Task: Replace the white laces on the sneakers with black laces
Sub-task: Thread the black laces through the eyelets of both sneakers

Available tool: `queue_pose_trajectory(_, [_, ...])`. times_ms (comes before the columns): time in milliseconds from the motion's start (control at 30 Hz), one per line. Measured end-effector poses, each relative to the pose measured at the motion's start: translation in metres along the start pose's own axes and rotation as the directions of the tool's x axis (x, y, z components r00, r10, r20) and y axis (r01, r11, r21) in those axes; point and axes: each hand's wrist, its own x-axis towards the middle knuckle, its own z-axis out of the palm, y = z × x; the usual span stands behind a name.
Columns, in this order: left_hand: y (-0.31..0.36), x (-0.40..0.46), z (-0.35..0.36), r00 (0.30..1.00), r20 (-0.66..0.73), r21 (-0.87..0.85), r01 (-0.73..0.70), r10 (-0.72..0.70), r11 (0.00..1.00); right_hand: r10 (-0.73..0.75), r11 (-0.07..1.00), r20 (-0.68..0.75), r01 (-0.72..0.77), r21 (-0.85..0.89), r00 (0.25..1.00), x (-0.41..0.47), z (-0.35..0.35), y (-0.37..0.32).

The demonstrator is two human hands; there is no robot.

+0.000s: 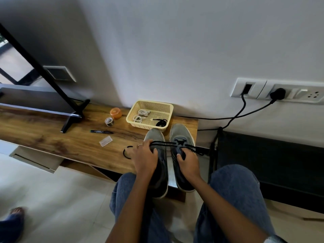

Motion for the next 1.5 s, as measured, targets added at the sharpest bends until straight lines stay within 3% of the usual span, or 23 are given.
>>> queue_pose_trajectory(133, [0.024,0.000,0.014,0.960,0.018,-0.040,-0.278,0.279,0.960,-0.011,1.000,-0.011,0.012,0.012,1.000,0.000,0.000,-0.002])
queue_pose_trajectory(200, [0.034,0.000,0.023,0.942,0.089,-0.007,-0.326,0.325,0.946,-0.014,1.000,-0.004,0.014,0.015,1.000,0.000,0.000,-0.002])
queue_pose_trajectory(333, [0.046,-0.001,0.034,0.950,0.132,0.062,-0.292,0.282,0.954,-0.007,1.000,0.000,0.007,0.009,1.000,0.000,0.000,-0.002])
queue_pose_trajectory(633, [0.043,0.002,0.026,0.986,0.001,0.140,-0.165,0.167,0.976,-0.009,1.000,0.003,0.009,0.019,1.000,0.001,0.003,0.002])
queue_pose_trajectory(800, [0.017,0.009,0.005,0.985,-0.166,0.029,-0.043,0.048,0.999,-0.018,0.999,-0.010,0.018,0.042,1.000,0.001,0.002,0.002])
queue_pose_trajectory(867, [0.006,0.009,-0.001,0.983,-0.184,-0.015,0.019,-0.022,1.000,-0.022,0.999,-0.007,0.023,0.043,1.000,0.001,0.002,0.002])
queue_pose_trajectory(967, [-0.002,0.006,-0.004,0.987,-0.152,0.080,0.069,-0.057,0.994,-0.024,0.999,-0.003,0.024,0.042,1.000,0.001,0.003,0.003])
queue_pose_trajectory(1033, [0.000,0.004,0.001,0.993,-0.111,0.079,0.037,-0.028,0.996,-0.030,0.999,-0.007,0.030,0.042,1.000,0.001,0.004,0.003])
queue_pose_trajectory(1133, [0.011,0.002,0.010,0.988,-0.094,-0.005,-0.126,0.125,0.992,-0.034,0.999,-0.013,0.034,0.041,0.999,0.002,0.004,0.004])
queue_pose_trajectory(1200, [0.022,0.000,0.015,0.963,-0.104,0.048,-0.244,0.248,0.968,-0.037,0.998,-0.020,0.038,0.047,0.999,0.001,0.004,0.003])
queue_pose_trajectory(1267, [0.034,-0.004,0.016,0.946,-0.021,0.099,-0.319,0.322,0.943,-0.043,0.997,-0.022,0.045,0.057,0.999,0.001,0.003,0.002])
queue_pose_trajectory(1367, [0.048,-0.007,0.021,0.942,0.090,0.129,-0.332,0.323,0.934,-0.051,0.996,-0.017,0.052,0.071,0.999,0.001,0.003,0.002])
queue_pose_trajectory(1500, [0.055,-0.005,0.026,0.962,0.104,0.146,-0.267,0.253,0.953,-0.035,0.998,-0.016,0.035,0.058,0.999,0.003,0.004,0.004])
